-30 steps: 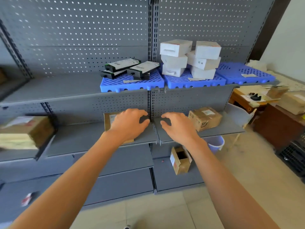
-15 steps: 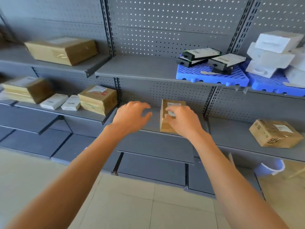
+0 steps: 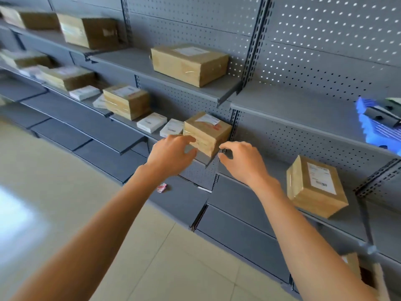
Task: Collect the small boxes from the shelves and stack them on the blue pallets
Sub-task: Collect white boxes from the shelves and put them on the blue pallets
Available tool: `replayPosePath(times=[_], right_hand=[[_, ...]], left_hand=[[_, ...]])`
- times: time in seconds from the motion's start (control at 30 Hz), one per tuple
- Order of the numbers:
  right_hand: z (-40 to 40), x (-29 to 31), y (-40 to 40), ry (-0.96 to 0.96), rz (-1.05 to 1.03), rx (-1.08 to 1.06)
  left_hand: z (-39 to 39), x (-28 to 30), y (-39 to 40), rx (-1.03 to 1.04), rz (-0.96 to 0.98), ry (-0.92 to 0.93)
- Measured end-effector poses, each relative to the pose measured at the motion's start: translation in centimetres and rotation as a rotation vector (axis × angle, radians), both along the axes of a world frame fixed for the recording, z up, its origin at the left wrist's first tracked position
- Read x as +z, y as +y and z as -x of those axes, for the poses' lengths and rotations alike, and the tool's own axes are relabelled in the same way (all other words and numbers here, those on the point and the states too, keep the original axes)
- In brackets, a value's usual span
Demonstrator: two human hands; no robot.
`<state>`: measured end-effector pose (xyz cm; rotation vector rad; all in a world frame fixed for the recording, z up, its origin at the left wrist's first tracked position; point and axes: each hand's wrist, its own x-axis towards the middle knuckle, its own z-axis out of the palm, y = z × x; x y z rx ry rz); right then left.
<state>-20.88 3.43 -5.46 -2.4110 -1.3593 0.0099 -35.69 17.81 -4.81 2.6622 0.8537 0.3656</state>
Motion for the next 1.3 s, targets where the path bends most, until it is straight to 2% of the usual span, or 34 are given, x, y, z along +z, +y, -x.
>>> replayPosePath(times=[0.23, 0.47, 0.9, 1.3], right_hand=[[4.5, -1.7, 11.1, 0.052, 0.015, 0.108], [5.0, -3.4, 18.1, 0.056, 0.033, 0.165], [-3.1, -7.8, 29.2, 0.129, -0.045, 0.173], [-9.0, -14.1, 36.3, 0.226, 0.055, 0.121]], left_hand=[[6.1, -1.9, 9.6, 0.114, 0.004, -0.012], [7.5, -3.4, 16.2, 0.159, 0.044, -0.019], [-0.7, -6.3, 26.4, 0.167, 0.011, 0.059], [-7.3, -10.2, 34.6, 0.138, 0.055, 0.123]])
